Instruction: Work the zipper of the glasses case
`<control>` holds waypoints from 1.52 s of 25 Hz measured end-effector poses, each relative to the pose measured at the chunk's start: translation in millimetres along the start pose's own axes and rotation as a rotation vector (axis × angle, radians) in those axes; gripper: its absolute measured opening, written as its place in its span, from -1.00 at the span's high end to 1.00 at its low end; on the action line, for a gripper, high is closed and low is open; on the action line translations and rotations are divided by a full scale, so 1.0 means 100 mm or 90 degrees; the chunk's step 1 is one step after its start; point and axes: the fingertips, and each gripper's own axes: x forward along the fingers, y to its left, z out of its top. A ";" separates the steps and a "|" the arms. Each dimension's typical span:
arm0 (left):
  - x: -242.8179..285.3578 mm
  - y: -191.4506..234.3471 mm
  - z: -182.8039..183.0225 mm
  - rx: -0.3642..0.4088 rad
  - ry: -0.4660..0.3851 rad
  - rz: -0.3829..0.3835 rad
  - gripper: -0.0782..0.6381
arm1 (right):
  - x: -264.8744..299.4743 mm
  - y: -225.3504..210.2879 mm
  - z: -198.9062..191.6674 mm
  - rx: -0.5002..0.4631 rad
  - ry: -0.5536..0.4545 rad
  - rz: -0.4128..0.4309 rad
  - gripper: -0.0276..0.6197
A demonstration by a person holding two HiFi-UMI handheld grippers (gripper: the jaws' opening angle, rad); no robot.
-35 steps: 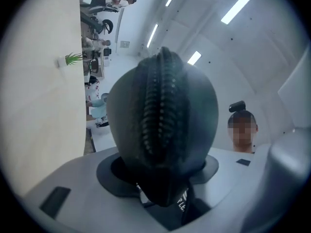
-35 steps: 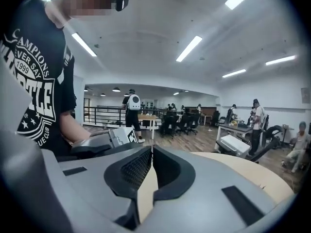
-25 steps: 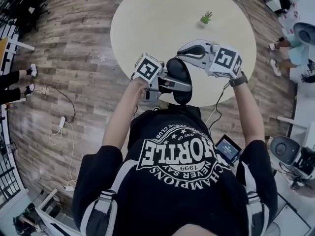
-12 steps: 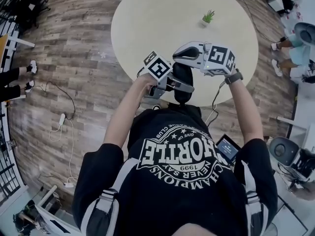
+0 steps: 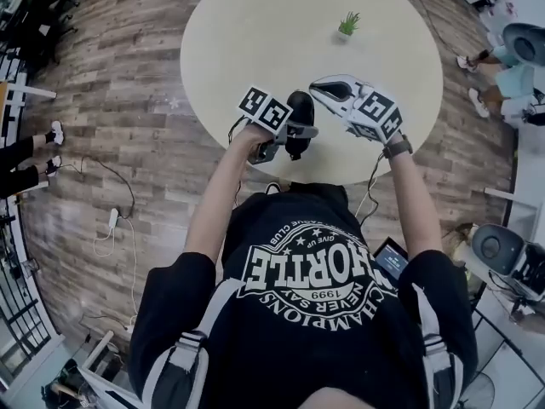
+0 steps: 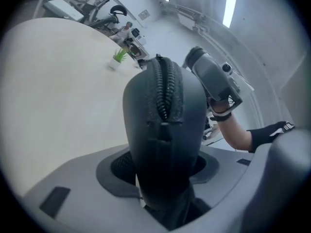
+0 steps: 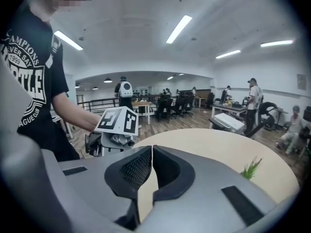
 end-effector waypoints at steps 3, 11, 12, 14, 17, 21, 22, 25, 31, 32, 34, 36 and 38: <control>0.06 0.23 0.09 -0.046 -0.031 0.019 0.08 | -0.15 -0.22 -0.14 0.046 -0.012 -0.066 0.82; 0.33 0.71 0.46 -0.086 -0.051 0.089 0.06 | -0.41 -0.46 -0.67 0.138 -0.027 -0.125 0.82; 0.37 0.79 0.50 -0.079 -0.046 0.108 0.06 | -0.43 -0.49 -0.72 0.148 -0.028 -0.131 0.81; 0.43 0.92 0.55 -0.065 -0.029 0.144 0.06 | -0.48 -0.56 -0.81 0.163 -0.030 -0.142 0.81; 0.48 1.08 0.57 -0.032 0.003 0.199 0.05 | -0.54 -0.63 -0.89 0.180 -0.035 -0.152 0.80; 0.40 1.26 0.52 0.004 0.031 0.248 -0.13 | -0.56 -0.66 -1.00 0.201 -0.039 -0.170 0.80; 0.38 1.30 0.53 0.002 0.029 0.254 -0.16 | -0.56 -0.66 -1.03 0.207 -0.040 -0.172 0.80; 0.31 1.42 0.59 0.004 0.014 0.279 -0.19 | -0.56 -0.68 -1.12 0.216 -0.034 -0.171 0.80; 0.05 1.50 0.59 0.006 -0.041 0.312 -0.31 | -0.59 -0.77 -1.20 0.247 -0.025 -0.229 0.77; -0.01 1.49 0.60 0.010 -0.061 0.315 -0.31 | -0.61 -0.79 -1.23 0.252 -0.019 -0.245 0.77; -0.14 1.43 0.63 0.026 -0.103 0.321 -0.31 | -0.65 -0.81 -1.27 0.253 -0.002 -0.274 0.76; -0.29 1.36 0.66 0.049 -0.139 0.332 -0.31 | -0.70 -0.83 -1.27 0.256 0.004 -0.299 0.76; -0.45 1.26 0.69 0.075 -0.177 0.344 -0.31 | -0.77 -0.84 -1.23 0.268 -0.005 -0.326 0.76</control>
